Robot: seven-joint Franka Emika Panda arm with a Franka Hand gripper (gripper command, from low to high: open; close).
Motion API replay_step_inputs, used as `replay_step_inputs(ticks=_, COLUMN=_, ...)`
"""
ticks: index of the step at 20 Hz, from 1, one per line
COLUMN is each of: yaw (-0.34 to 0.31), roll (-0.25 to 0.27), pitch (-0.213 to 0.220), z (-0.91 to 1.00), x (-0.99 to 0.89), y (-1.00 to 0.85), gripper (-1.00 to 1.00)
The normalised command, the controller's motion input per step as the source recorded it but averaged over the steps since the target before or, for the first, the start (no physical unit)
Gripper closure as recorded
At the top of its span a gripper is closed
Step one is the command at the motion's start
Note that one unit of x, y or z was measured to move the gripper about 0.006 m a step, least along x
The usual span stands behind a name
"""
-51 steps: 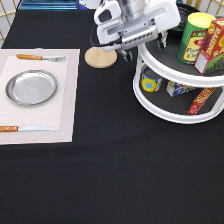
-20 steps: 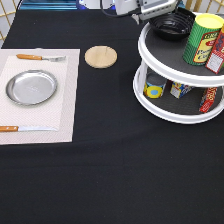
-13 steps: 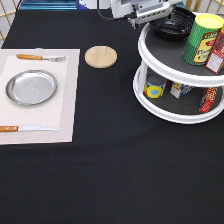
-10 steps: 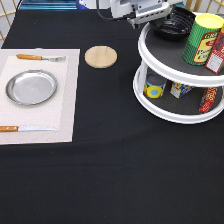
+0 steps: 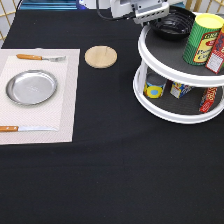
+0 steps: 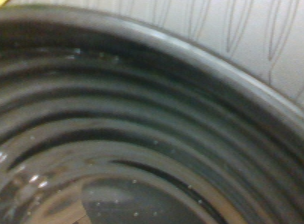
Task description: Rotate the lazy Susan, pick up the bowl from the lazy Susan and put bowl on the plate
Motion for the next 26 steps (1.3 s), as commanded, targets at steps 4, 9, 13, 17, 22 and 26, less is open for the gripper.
replay_step_inputs(ticks=4, yaw=-0.020, roll=0.000, pitch=-0.005, z=0.28, x=0.03, y=-0.05, gripper=1.00)
replay_step_inputs(ticks=9, yaw=-0.065, roll=0.032, pitch=-0.004, z=0.59, x=0.05, y=-0.20, gripper=1.00)
replay_step_inputs(ticks=13, yaw=-0.046, roll=0.085, pitch=-0.025, z=0.93, x=0.05, y=-0.79, gripper=1.00)
replay_step_inputs(ticks=17, yaw=-0.005, roll=0.037, pitch=-0.053, z=0.66, x=0.07, y=-1.00, gripper=1.00)
replay_step_inputs(ticks=22, yaw=0.000, roll=0.037, pitch=-0.083, z=0.17, x=0.10, y=-1.00, gripper=1.00)
replay_step_inputs(ticks=26, yaw=0.000, roll=0.011, pitch=-0.079, z=-0.03, x=0.05, y=-1.00, gripper=1.00)
